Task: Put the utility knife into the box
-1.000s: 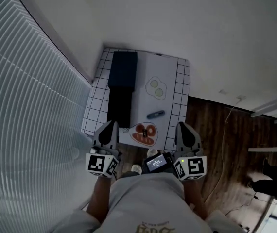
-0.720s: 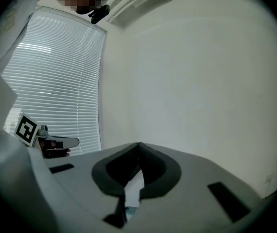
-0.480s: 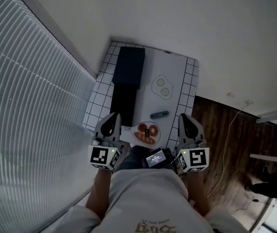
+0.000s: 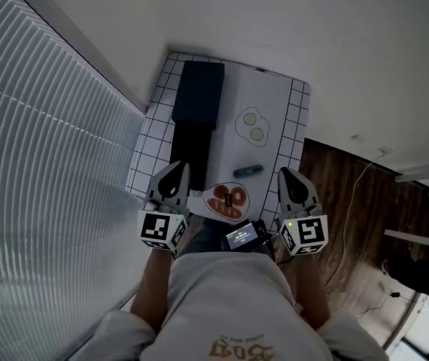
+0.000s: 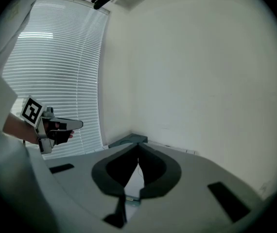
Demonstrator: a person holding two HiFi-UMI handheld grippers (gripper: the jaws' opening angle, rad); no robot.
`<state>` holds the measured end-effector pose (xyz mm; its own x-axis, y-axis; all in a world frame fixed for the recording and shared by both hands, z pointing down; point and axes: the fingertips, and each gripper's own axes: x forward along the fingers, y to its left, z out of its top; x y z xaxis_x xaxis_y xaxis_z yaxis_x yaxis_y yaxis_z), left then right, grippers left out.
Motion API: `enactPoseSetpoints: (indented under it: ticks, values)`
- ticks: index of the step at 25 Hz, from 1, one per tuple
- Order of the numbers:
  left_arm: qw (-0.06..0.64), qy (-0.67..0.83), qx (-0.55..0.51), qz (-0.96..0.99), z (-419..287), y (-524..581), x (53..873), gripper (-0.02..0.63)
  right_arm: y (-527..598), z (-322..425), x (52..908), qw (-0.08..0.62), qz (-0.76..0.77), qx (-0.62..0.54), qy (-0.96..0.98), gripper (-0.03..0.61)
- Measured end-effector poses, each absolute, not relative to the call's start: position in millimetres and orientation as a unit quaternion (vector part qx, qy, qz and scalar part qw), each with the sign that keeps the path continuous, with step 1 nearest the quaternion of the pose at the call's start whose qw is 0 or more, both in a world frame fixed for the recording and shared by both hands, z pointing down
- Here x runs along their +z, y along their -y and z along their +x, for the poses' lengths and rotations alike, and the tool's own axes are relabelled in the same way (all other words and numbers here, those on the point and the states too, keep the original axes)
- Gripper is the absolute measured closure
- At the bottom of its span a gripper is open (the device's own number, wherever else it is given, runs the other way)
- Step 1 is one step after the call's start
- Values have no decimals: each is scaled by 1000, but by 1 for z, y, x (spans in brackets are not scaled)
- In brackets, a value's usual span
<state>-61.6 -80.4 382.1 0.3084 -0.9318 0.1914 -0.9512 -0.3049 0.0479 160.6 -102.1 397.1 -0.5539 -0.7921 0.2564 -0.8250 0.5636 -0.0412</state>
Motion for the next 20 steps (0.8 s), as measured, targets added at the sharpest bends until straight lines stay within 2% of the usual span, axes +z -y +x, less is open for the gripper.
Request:
enactPoseSetpoints:
  ticks: [20]
  values:
    - [141, 535, 128, 823, -42, 97, 462, 606, 120, 134, 498, 234, 380, 71, 892, 571]
